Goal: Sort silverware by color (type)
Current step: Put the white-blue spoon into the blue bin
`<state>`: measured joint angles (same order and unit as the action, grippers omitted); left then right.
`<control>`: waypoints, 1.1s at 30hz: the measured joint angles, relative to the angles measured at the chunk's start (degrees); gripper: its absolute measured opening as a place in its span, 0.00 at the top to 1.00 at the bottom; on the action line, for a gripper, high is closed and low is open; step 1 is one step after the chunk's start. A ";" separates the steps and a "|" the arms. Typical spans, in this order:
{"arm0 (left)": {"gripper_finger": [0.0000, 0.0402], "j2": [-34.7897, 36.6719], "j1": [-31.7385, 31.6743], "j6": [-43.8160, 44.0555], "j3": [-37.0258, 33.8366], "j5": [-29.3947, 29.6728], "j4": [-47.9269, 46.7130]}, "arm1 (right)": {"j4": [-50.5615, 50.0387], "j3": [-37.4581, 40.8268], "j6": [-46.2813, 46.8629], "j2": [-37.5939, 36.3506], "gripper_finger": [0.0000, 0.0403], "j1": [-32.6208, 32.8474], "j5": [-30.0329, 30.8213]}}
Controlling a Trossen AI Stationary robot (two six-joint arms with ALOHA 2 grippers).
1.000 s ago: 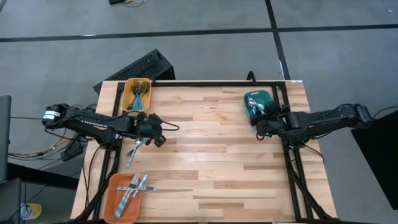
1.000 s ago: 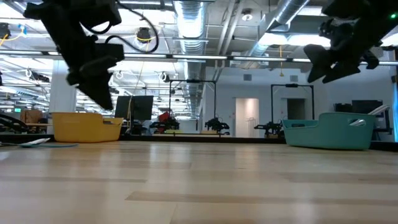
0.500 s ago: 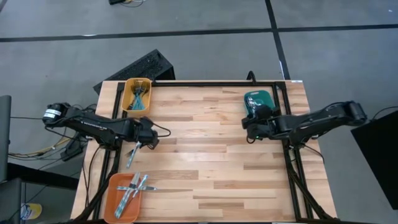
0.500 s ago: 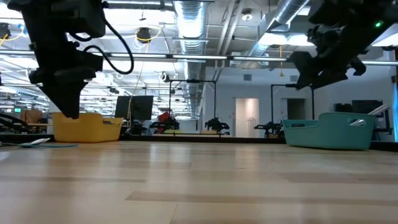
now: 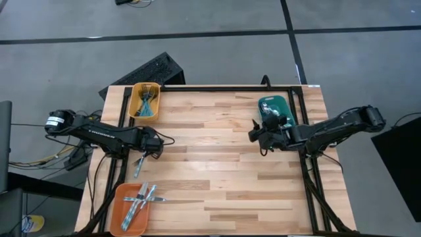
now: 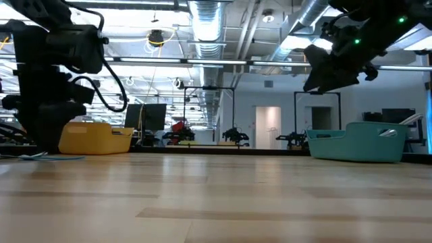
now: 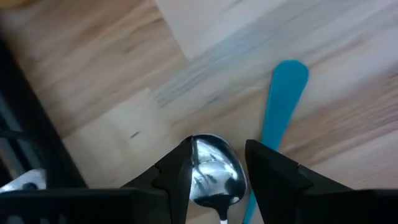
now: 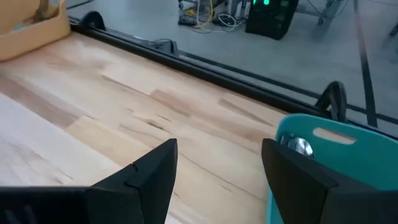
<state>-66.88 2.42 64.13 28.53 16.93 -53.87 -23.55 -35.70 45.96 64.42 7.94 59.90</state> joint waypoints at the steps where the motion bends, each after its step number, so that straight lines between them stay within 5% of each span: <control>1: 0.66 -0.02 0.00 -0.45 -0.42 -0.27 0.52 | 0.84 0.00 -0.82 0.00 0.37 -0.26 -0.02; 8: 0.68 0.35 0.07 -0.53 -4.73 -2.37 5.68 | 5.15 0.00 -4.97 0.00 0.37 -2.20 -1.82; 15: 0.95 0.02 0.05 -5.76 -3.30 1.01 7.99 | 10.49 0.00 -9.92 0.00 0.37 -3.31 -4.39; 19: 0.99 -0.06 -0.09 -11.17 -2.50 4.94 15.22 | 12.24 0.00 -10.63 0.00 0.37 -3.32 -6.37; 24: 1.00 -0.13 -0.21 -23.71 -0.87 7.14 34.37 | 18.35 0.00 -12.71 0.99 0.37 -3.73 -15.25; 28: 1.00 -0.11 -0.20 -38.31 0.15 6.20 57.99 | 29.48 0.00 -18.69 4.52 0.37 -3.97 -28.05; 33: 1.00 -0.05 -0.72 -51.64 0.29 1.96 85.72 | 45.46 0.00 -25.06 10.05 0.37 -3.81 -35.87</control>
<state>-66.93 1.69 12.48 28.82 18.88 31.85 21.91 -35.70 20.90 74.48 4.13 24.03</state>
